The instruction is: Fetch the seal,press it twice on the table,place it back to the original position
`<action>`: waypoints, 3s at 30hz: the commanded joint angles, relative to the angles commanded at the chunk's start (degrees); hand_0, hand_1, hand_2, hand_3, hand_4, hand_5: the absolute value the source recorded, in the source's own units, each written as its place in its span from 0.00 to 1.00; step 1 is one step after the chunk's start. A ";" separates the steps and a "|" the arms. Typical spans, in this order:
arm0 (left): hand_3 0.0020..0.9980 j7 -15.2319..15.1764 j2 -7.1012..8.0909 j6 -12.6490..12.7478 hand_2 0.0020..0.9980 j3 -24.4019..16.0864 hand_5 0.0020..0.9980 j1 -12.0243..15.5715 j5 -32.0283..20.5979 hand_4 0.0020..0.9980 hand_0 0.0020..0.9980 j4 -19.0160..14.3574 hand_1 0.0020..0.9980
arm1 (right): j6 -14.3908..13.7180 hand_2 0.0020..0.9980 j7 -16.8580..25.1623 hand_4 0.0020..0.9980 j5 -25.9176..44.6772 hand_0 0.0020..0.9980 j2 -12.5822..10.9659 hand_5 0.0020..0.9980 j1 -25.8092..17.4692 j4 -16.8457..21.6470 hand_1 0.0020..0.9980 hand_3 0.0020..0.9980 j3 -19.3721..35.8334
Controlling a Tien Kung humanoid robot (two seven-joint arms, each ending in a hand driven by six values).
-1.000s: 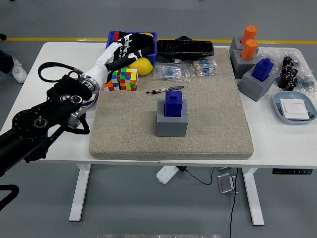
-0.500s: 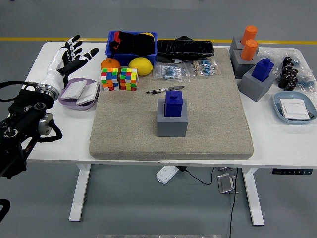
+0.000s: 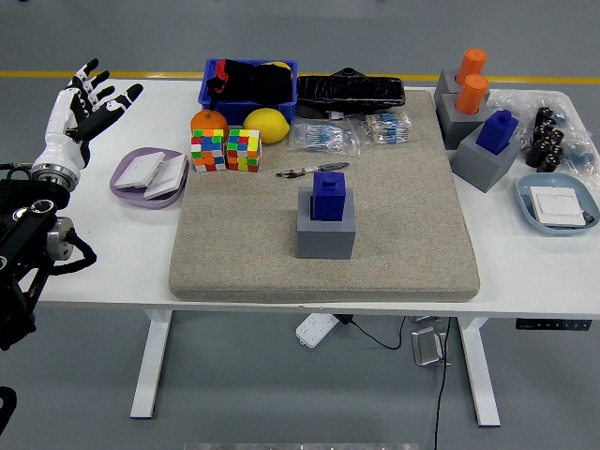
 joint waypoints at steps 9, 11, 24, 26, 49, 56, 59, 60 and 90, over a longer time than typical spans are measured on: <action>0.97 -0.52 -0.97 0.25 0.88 -6.69 0.28 3.02 1.97 0.97 0.81 -1.12 0.85 | -0.03 0.75 0.08 0.83 -0.29 0.89 0.80 0.52 0.18 -0.45 0.75 0.75 1.59; 0.97 -0.72 -1.37 0.33 0.88 -8.00 0.28 3.95 2.33 0.97 0.81 -1.75 0.85 | -0.05 0.75 0.09 0.83 -0.40 0.89 0.76 0.52 0.22 -1.04 0.75 0.75 1.97; 0.96 -1.34 -1.36 0.59 0.85 -10.82 0.29 7.99 2.62 0.97 0.81 -2.86 0.85 | -0.04 0.75 0.12 0.83 1.30 0.89 0.02 0.52 1.48 -2.33 0.75 0.75 1.60; 0.96 -1.56 -1.52 0.73 0.85 -11.64 0.28 8.67 2.82 0.97 0.81 -3.33 0.85 | -0.04 0.75 0.11 0.83 1.34 0.89 0.20 0.52 1.72 -2.92 0.75 0.75 1.75; 0.91 -1.23 -2.60 1.27 0.79 -16.53 0.12 13.06 5.43 0.93 0.81 -6.03 0.83 | 0.22 0.75 -0.02 0.83 -1.97 0.89 1.24 0.52 3.69 -6.85 0.75 0.75 7.41; 0.89 -0.95 -2.95 0.97 0.77 -17.27 0.12 13.33 5.72 0.92 0.81 -6.40 0.81 | 0.23 0.75 -0.02 0.83 -1.72 0.89 1.01 0.52 3.72 -6.90 0.75 0.75 6.85; 0.89 -0.89 -3.19 1.02 0.77 -17.75 0.12 13.98 5.98 0.92 0.81 -6.68 0.81 | 0.20 0.75 0.00 0.83 -1.92 0.89 1.08 0.52 3.63 -7.12 0.75 0.75 7.15; 0.89 -0.90 -3.26 1.04 0.77 -17.89 0.12 14.12 6.03 0.92 0.81 -6.70 0.81 | 0.19 0.75 0.01 0.83 -1.92 0.89 1.12 0.52 3.59 -7.14 0.75 0.75 7.20; 0.88 -0.47 -6.03 0.71 0.75 -17.22 0.08 15.13 6.34 0.92 0.81 -6.65 0.80 | 0.23 0.74 -0.01 0.83 -3.02 0.89 1.36 0.52 2.84 -8.23 0.75 0.75 9.35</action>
